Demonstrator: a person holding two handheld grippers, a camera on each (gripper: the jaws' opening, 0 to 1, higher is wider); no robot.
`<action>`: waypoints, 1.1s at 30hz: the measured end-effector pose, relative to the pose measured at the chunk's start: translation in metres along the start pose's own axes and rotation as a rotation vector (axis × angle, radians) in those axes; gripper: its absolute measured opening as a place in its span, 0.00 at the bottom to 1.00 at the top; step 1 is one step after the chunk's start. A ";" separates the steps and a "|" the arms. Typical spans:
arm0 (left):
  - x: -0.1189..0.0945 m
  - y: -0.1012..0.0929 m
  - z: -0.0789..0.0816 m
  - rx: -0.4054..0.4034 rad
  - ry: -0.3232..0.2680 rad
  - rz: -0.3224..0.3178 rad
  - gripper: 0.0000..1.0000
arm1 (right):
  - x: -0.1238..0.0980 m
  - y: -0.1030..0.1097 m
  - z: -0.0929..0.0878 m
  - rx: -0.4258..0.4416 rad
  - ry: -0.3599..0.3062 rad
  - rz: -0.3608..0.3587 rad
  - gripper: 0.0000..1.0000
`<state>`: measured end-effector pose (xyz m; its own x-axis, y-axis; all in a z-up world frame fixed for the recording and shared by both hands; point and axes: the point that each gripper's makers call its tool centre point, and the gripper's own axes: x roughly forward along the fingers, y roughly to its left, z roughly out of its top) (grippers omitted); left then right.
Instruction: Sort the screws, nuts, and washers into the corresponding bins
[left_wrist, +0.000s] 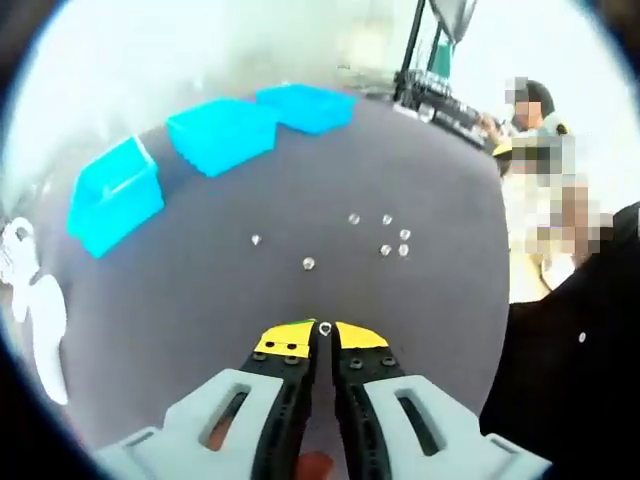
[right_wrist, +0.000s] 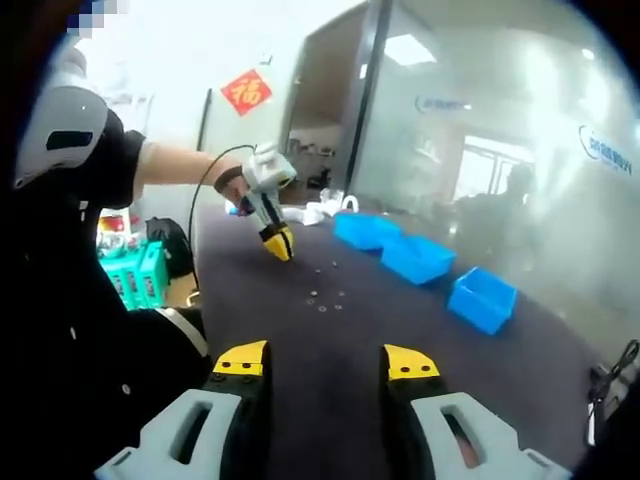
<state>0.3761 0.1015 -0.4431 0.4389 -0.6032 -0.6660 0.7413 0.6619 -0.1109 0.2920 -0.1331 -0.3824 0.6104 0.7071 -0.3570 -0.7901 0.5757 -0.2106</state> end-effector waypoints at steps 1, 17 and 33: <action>-0.002 -0.002 0.003 -0.006 -0.023 -0.002 0.05 | -0.001 -0.001 0.001 0.004 -0.005 -0.004 0.39; -0.063 -0.009 0.083 0.006 -0.514 0.113 0.04 | -0.007 -0.006 0.023 0.067 -0.119 -0.096 0.39; -0.105 0.032 0.105 -0.042 -0.762 0.356 0.04 | -0.003 -0.006 0.047 0.082 -0.201 -0.119 0.39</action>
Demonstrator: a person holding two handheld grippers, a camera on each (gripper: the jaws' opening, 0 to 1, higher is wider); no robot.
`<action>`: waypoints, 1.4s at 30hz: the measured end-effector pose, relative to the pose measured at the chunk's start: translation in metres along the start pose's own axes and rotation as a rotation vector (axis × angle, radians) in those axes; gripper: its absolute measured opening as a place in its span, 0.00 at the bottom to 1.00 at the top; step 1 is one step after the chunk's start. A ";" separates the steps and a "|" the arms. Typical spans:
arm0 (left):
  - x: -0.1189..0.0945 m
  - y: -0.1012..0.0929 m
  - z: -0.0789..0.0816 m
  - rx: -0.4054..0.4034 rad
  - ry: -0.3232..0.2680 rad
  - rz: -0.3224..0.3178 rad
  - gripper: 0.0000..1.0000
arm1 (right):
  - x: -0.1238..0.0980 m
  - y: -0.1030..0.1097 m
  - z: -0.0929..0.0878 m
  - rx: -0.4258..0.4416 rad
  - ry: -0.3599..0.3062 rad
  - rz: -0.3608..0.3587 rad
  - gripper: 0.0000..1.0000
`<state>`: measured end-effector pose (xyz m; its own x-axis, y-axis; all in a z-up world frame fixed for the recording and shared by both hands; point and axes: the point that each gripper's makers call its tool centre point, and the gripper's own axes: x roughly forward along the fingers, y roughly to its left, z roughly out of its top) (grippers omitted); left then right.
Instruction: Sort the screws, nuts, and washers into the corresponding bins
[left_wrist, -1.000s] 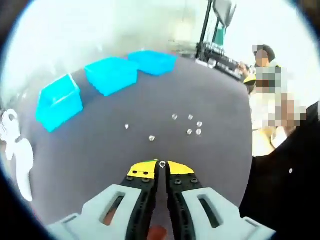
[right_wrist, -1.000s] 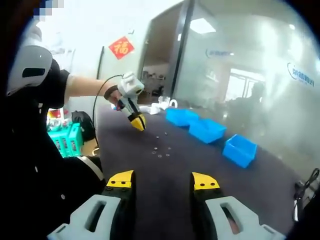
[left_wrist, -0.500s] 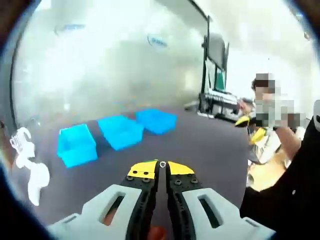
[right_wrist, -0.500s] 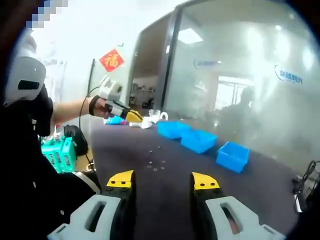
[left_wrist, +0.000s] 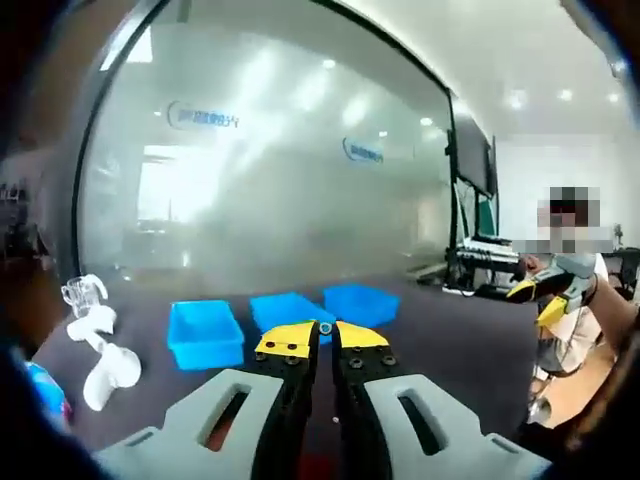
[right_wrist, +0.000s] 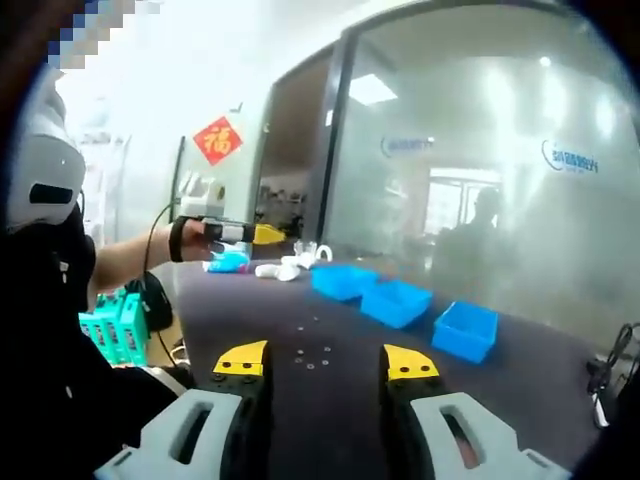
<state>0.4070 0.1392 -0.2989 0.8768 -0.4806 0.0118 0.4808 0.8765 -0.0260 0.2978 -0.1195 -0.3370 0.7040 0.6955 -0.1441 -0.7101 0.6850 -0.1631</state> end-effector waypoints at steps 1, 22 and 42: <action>0.001 0.003 0.001 -0.004 -0.005 0.007 0.04 | 0.001 0.001 0.001 0.000 -0.002 0.001 0.39; 0.098 0.101 0.012 -0.074 0.046 0.097 0.04 | 0.007 0.010 0.000 0.014 -0.001 0.004 0.38; 0.157 0.147 -0.001 -0.101 0.128 0.238 0.02 | 0.004 0.007 0.002 0.033 -0.017 -0.015 0.38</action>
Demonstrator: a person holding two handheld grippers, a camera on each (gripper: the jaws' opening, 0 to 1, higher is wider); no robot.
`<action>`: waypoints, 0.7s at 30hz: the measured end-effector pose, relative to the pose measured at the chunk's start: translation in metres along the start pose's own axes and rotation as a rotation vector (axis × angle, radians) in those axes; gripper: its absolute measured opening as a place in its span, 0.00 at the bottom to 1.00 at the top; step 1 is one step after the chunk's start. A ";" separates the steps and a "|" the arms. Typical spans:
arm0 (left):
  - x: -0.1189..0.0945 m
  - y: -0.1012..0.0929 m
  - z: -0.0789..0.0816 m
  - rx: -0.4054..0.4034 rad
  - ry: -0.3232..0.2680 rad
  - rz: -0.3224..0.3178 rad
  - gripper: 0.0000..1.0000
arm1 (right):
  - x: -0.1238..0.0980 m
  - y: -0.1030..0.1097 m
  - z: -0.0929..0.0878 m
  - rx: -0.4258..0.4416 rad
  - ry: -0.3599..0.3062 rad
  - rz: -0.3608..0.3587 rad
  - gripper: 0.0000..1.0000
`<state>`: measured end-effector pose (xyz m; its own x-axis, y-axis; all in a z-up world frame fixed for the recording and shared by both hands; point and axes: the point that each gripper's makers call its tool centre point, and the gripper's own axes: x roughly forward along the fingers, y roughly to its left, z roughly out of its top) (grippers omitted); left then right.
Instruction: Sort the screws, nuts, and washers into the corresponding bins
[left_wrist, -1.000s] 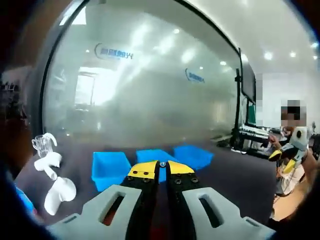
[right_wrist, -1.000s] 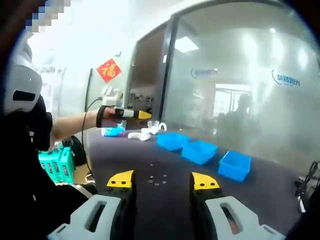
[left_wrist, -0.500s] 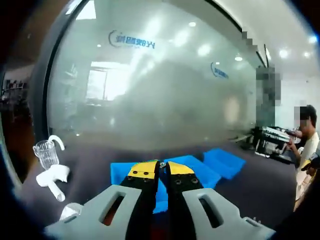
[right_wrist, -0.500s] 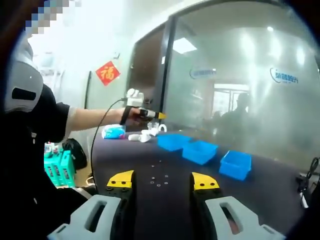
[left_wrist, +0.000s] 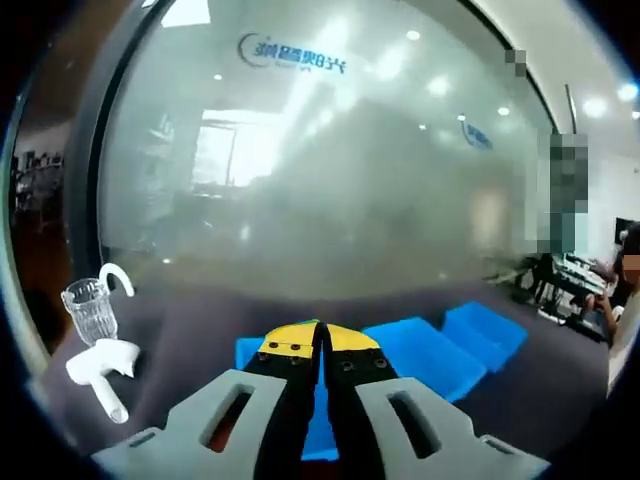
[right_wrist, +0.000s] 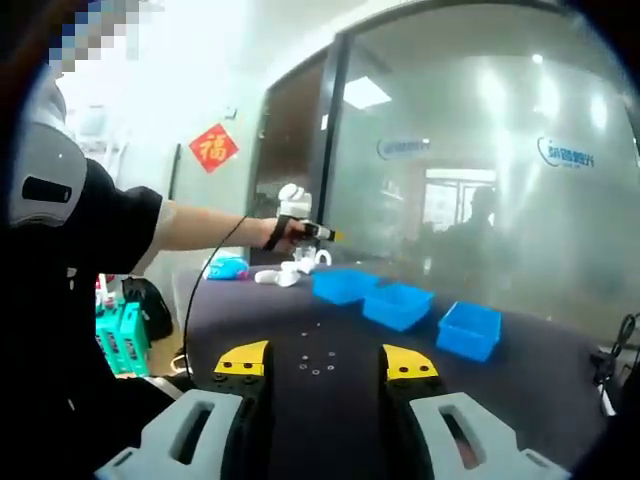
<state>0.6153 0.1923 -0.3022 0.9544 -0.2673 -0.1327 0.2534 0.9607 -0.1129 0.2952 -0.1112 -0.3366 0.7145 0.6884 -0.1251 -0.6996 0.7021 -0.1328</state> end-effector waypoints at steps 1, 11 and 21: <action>0.000 -0.002 -0.001 0.000 0.003 -0.003 0.02 | 0.000 0.000 0.000 0.002 -0.001 -0.002 0.38; -0.020 -0.036 -0.008 0.032 0.000 -0.056 0.17 | 0.000 0.000 0.001 0.008 -0.008 0.002 0.38; -0.061 -0.079 -0.028 0.080 0.004 -0.215 0.42 | 0.000 0.003 -0.003 0.007 -0.006 0.006 0.38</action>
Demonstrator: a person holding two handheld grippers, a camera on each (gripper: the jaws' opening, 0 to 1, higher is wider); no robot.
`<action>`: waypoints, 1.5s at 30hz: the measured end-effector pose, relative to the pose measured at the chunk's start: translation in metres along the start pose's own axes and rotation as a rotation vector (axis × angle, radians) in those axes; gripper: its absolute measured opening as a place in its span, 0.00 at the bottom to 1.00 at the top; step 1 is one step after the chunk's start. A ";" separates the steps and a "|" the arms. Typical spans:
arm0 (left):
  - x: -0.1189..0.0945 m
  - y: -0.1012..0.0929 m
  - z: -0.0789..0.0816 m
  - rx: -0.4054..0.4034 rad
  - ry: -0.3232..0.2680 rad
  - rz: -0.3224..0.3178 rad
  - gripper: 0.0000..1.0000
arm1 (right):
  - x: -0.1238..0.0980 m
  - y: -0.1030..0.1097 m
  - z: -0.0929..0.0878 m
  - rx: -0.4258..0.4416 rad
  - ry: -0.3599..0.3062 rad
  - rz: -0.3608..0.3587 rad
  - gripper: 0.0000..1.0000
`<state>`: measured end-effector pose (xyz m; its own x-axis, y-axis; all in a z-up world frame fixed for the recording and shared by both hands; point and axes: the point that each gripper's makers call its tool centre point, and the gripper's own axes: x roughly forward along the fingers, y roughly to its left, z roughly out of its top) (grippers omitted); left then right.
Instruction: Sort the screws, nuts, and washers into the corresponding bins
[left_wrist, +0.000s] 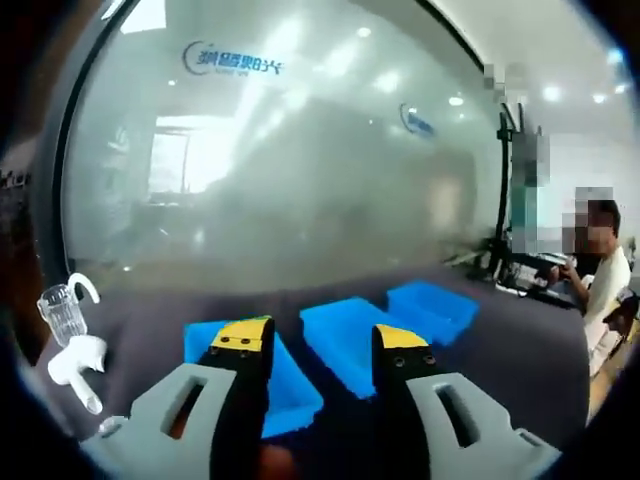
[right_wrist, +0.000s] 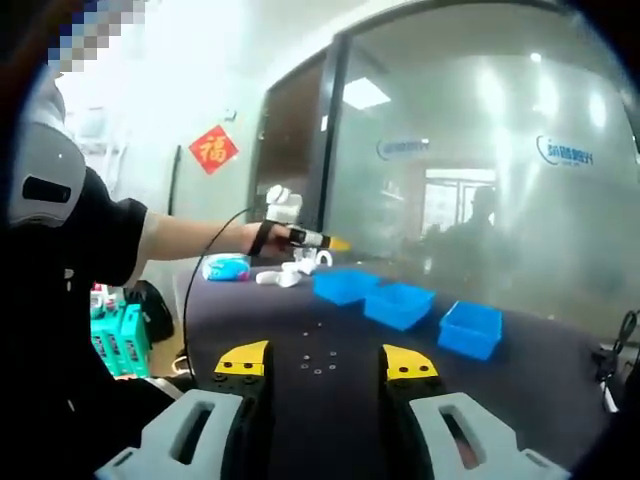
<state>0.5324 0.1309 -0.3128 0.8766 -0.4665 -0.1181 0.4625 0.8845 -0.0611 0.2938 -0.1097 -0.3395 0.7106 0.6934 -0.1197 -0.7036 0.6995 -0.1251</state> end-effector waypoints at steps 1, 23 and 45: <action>-0.003 -0.001 -0.001 -0.002 -0.004 -0.013 0.43 | 0.000 0.000 0.000 -0.001 -0.001 0.000 0.38; -0.110 -0.074 -0.041 0.083 0.072 -0.365 0.48 | -0.005 0.003 -0.001 0.008 -0.018 0.009 0.38; -0.170 -0.086 -0.086 0.160 0.249 -0.459 0.48 | -0.010 0.012 -0.014 0.015 0.019 0.024 0.38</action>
<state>0.3320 0.1349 -0.3731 0.5308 -0.7733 -0.3469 0.8217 0.5698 -0.0127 0.2784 -0.1105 -0.3534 0.6937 0.7063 -0.1415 -0.7200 0.6856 -0.1077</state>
